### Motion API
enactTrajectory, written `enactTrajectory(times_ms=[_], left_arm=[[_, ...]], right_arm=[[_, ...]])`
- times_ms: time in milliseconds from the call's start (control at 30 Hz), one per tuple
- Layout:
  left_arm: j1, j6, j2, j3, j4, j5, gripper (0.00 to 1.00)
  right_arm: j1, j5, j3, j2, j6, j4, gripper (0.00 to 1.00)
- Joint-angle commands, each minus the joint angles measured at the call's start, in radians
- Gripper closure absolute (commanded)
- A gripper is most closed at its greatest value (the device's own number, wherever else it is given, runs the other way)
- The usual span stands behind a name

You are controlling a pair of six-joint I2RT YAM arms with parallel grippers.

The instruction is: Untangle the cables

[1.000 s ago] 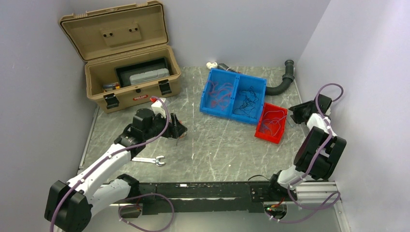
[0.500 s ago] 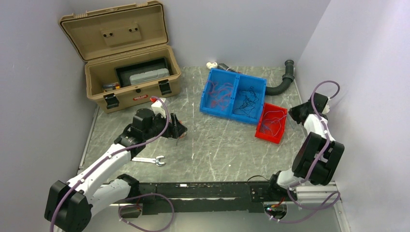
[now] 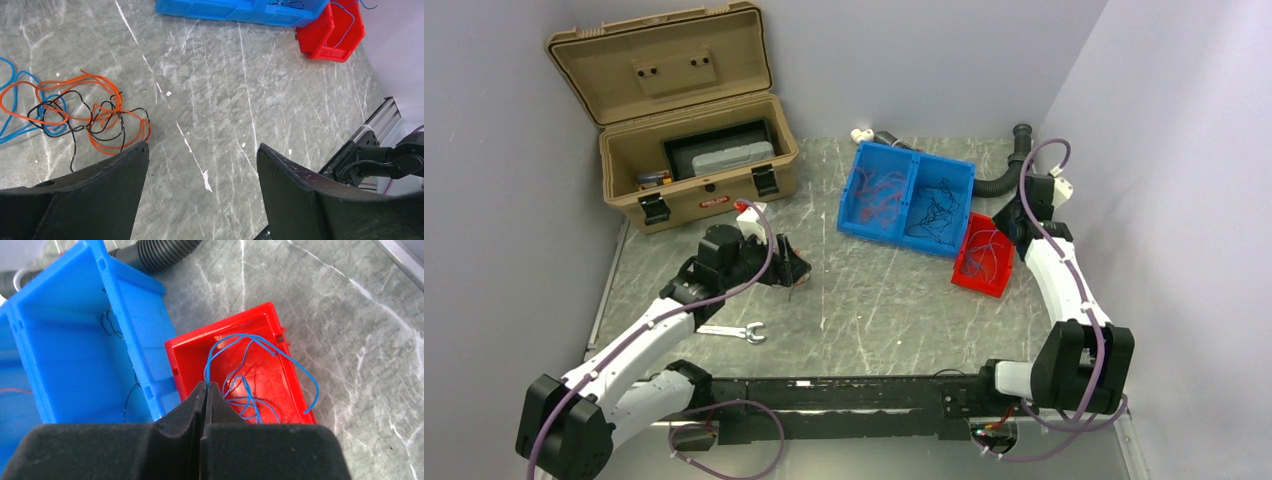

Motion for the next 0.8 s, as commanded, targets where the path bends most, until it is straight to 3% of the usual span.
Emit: enactTrajectory(times_ms=[0, 167, 633, 767], left_arm=[[0.004, 0.012, -0.027, 0.008, 0.011, 0.002, 0.18], [0.004, 0.009, -0.03, 0.006, 0.014, 0.004, 0.18], [0.004, 0.01, -0.026, 0.009, 0.007, 0.004, 0.18], [0.003, 0.012, -0.03, 0.01, 0.006, 0.001, 0.18]], right_arm=[[0.033, 0.066, 0.01, -0.016, -0.06, -0.05, 1.0], [0.055, -0.002, -0.015, -0.023, -0.053, -0.027, 1.0], [0.164, 0.028, -0.013, -0.009, 0.098, -0.037, 1.0], [0.108, -0.101, -0.116, -0.041, 0.196, 0.076, 1.0]])
